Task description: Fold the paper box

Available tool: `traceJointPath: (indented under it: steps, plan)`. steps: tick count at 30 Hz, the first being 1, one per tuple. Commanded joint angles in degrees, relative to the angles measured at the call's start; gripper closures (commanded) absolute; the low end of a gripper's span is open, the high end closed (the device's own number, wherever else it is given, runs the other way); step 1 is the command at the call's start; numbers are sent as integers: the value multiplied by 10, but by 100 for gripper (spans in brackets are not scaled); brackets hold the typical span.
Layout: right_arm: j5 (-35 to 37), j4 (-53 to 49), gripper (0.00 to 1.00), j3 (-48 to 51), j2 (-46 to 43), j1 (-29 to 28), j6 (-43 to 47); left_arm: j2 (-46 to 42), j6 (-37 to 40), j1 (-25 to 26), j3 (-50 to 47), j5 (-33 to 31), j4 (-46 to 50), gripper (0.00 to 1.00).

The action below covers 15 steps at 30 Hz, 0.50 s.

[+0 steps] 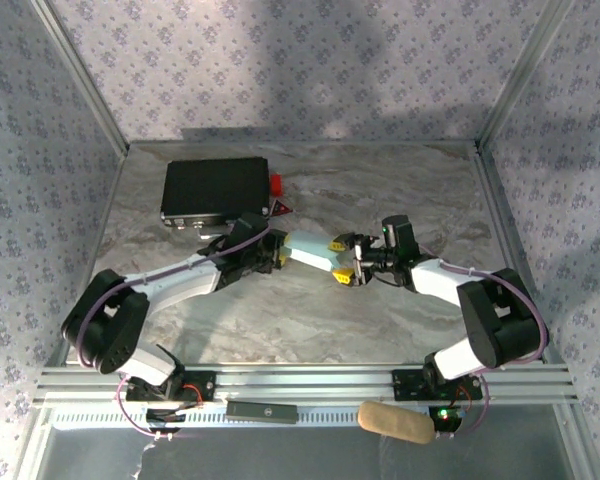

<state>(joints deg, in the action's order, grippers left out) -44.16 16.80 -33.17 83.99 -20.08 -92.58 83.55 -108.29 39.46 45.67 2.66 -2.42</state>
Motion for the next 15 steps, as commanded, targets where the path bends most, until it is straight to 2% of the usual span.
traceJointPath:
  steps: [1, 7, 12, 15]
  plan:
    - [6, -50, 27, -14, -20, -5, 28, -35, -8, 5, 40, -38, 140, 68]
    - [30, -119, 24, -27, -55, -11, 76, -47, -22, 6, 76, -46, 254, 72]
    - [63, -188, 23, -39, -106, -17, 135, -46, -29, 5, 91, -52, 310, 78]
    - [131, -306, 24, -80, -148, -28, 246, -50, -37, 6, 106, -61, 354, 79]
